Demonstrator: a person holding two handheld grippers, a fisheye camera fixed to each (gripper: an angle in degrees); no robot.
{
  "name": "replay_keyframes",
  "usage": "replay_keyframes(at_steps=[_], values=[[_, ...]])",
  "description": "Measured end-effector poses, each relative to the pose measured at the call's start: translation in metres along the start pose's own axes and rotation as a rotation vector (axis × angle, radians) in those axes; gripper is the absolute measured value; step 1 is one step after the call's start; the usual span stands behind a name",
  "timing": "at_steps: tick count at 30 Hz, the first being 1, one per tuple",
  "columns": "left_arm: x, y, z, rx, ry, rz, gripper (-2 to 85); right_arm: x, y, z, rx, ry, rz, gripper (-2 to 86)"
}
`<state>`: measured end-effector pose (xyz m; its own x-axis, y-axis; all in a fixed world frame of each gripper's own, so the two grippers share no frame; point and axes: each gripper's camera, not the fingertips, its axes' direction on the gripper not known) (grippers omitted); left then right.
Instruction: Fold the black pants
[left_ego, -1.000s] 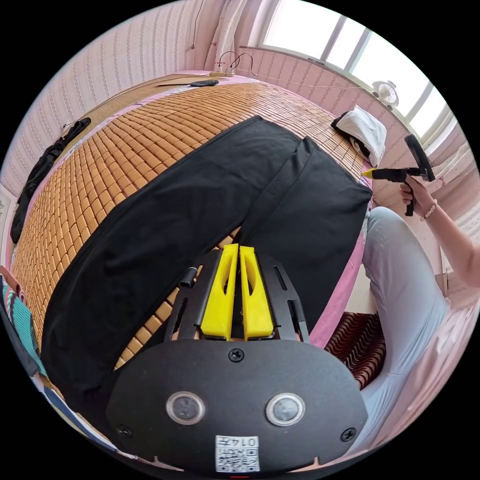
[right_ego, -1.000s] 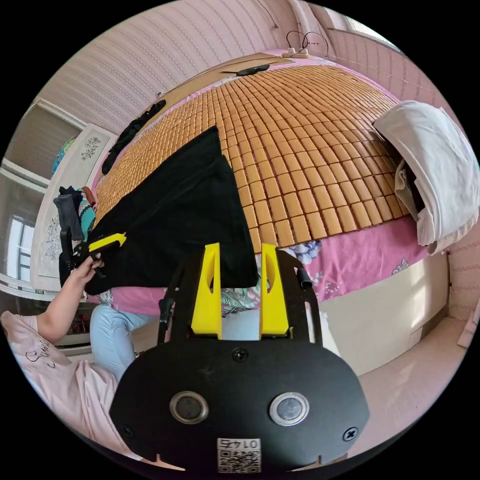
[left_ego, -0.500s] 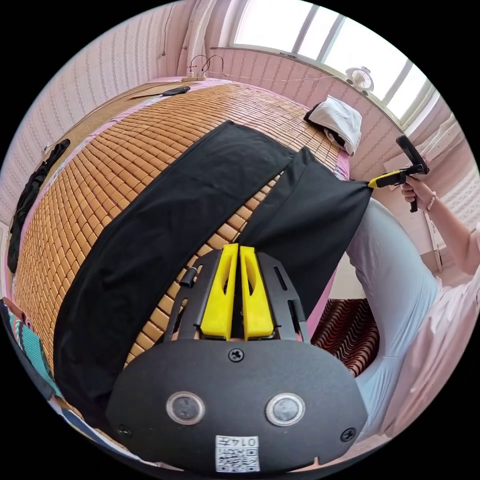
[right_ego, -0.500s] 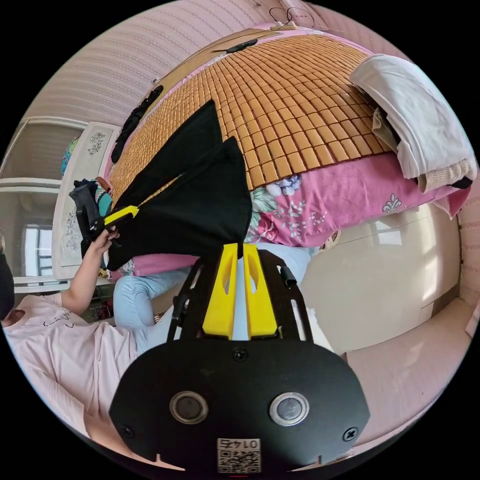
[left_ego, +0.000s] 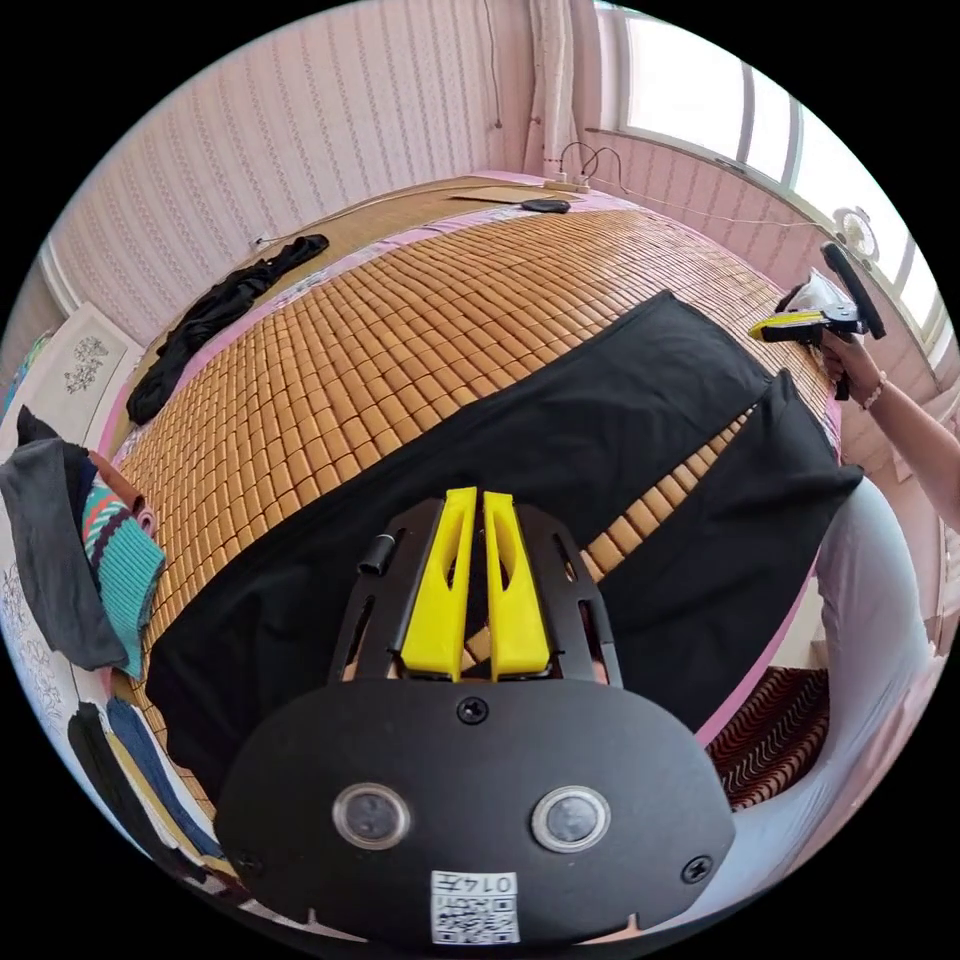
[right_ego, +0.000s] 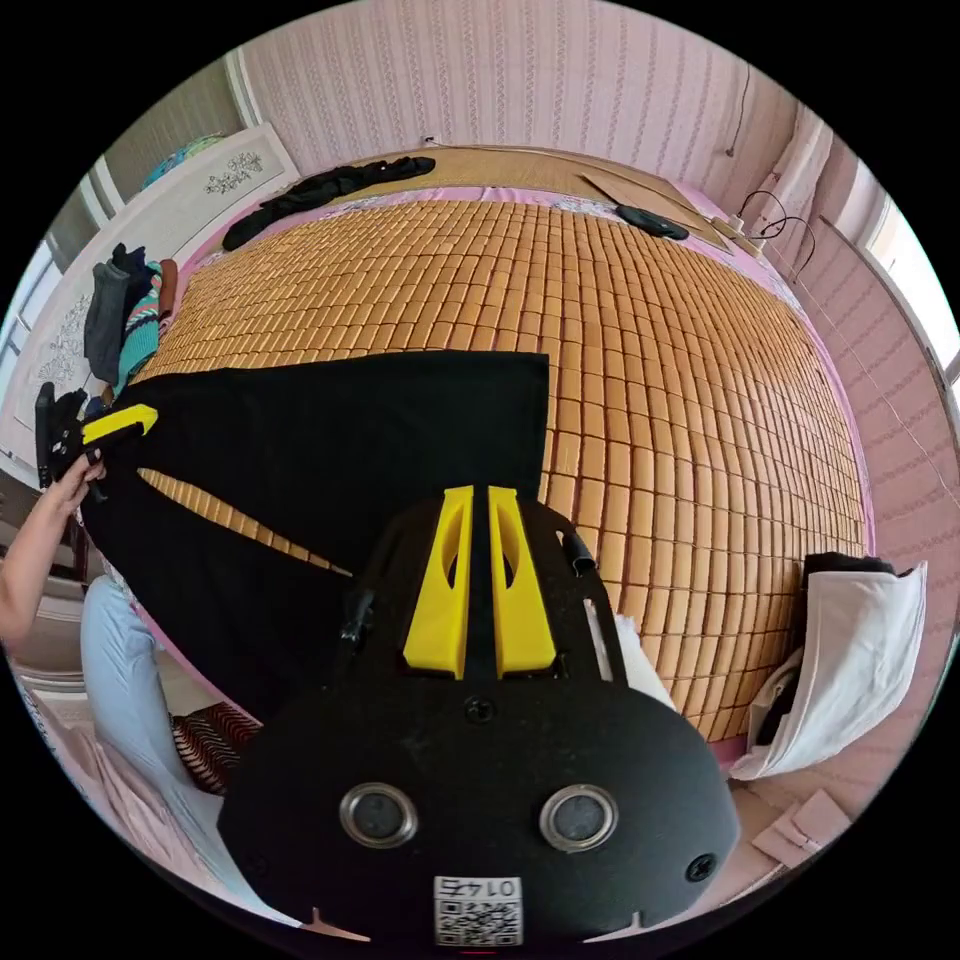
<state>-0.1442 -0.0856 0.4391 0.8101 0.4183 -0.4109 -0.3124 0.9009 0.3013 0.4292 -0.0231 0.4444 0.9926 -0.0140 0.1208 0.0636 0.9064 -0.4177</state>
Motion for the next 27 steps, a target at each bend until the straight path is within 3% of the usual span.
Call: replay_keyframes(at_steps=[4, 15, 20, 27], values=[[-0.008, 0.001, 0.032, -0.094, -0.036, -0.022, -0.2, 0.003, -0.041, 0.031, -0.067, 0.024, 0.034, -0.3], [-0.017, -0.006, 0.037, -0.032, 0.005, -0.059, -0.6, 0.033, -0.073, 0.037, -0.06, -0.056, 0.099, -0.9], [0.006, 0.02, -0.012, 0.086, 0.019, 0.022, 0.5, 0.048, -0.008, -0.01, 0.102, -0.185, 0.139, -0.3], [0.102, 0.062, -0.055, 0.111, 0.226, 0.283, 4.2, 0.066, 0.111, -0.029, 0.031, -0.215, 0.249, 4.0]])
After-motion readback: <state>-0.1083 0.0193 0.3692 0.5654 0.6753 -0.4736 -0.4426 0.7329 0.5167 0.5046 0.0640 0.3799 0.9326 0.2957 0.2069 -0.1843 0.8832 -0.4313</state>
